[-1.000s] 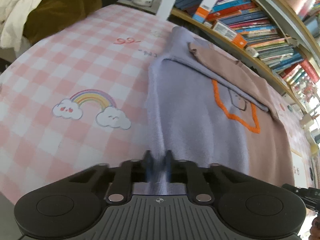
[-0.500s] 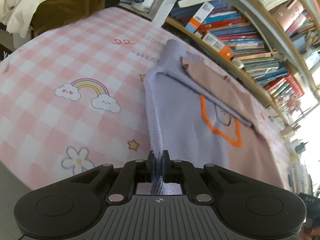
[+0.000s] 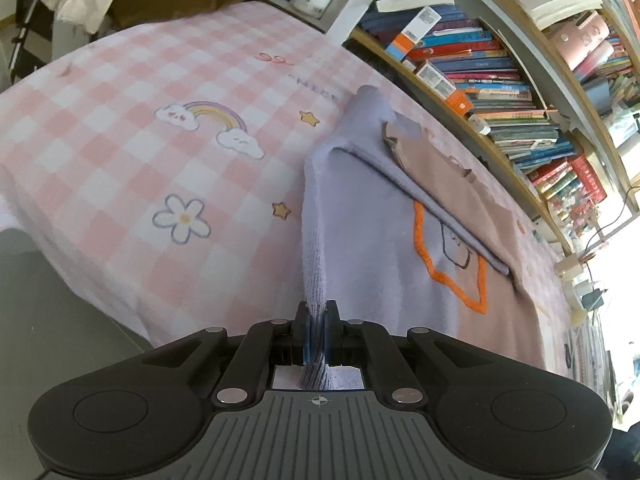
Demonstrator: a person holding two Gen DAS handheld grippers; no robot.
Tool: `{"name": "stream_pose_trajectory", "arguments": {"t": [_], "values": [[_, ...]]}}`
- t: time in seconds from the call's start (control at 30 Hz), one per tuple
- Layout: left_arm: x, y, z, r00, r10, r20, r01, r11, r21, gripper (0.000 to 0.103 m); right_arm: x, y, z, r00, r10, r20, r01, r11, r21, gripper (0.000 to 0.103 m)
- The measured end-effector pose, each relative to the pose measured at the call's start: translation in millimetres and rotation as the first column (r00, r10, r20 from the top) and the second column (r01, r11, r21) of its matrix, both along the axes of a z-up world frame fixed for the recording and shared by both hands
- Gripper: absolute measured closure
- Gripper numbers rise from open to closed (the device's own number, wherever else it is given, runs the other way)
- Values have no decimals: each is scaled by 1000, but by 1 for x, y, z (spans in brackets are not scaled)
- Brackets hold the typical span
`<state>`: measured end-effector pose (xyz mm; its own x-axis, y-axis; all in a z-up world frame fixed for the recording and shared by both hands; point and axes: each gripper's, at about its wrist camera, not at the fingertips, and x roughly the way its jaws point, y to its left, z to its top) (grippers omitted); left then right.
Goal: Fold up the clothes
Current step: 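Lift both side edges and fold them in toward the sweater's center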
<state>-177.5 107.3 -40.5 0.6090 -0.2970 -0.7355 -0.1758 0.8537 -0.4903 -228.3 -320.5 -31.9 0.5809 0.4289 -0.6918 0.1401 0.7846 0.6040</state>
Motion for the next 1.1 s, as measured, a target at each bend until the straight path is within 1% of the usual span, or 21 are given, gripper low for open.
{"name": "stream_pose_trajectory", "arguments": {"t": [0.07,0.17,0.3,0.4,0.47,0.53,0.6,0.67,0.73,0.87,1.0,1.1], "values": [[-2,0,3,1000,17,13,-17,1000,-19,99,-3,-3,0,1000,-1,3,1,1000,13,94],[-2,2,10,998,51,41,-48,995,-90,99,0,-11,8,999,-20,25,18,997,72,94],[8,6,27,989,97,115,-73,979,-192,99,14,-26,27,994,-77,80,63,984,167,94],[22,7,37,978,127,163,-83,963,-255,99,30,-37,40,985,-126,117,96,967,235,94],[36,8,41,974,140,180,-83,952,-293,99,41,-44,48,978,-158,136,116,954,276,94],[51,9,44,969,154,195,-83,939,-333,99,53,-49,54,971,-186,148,133,942,307,94],[68,11,44,966,167,199,-84,925,-370,99,65,-52,59,966,-205,156,149,939,311,94],[84,9,47,965,163,208,-76,925,-372,98,77,-54,65,961,-222,164,163,937,310,94],[103,5,49,964,147,222,-62,936,-347,98,90,-57,70,956,-239,172,178,934,308,94],[142,-1,52,967,121,225,-45,948,-316,98,119,-58,71,948,-267,175,208,933,294,94],[181,-7,54,969,97,225,-29,957,-288,98,155,-59,64,940,-298,163,245,927,286,94],[209,-11,48,977,91,194,-30,955,-296,97,181,-61,55,935,-327,137,280,918,282,94]]}}
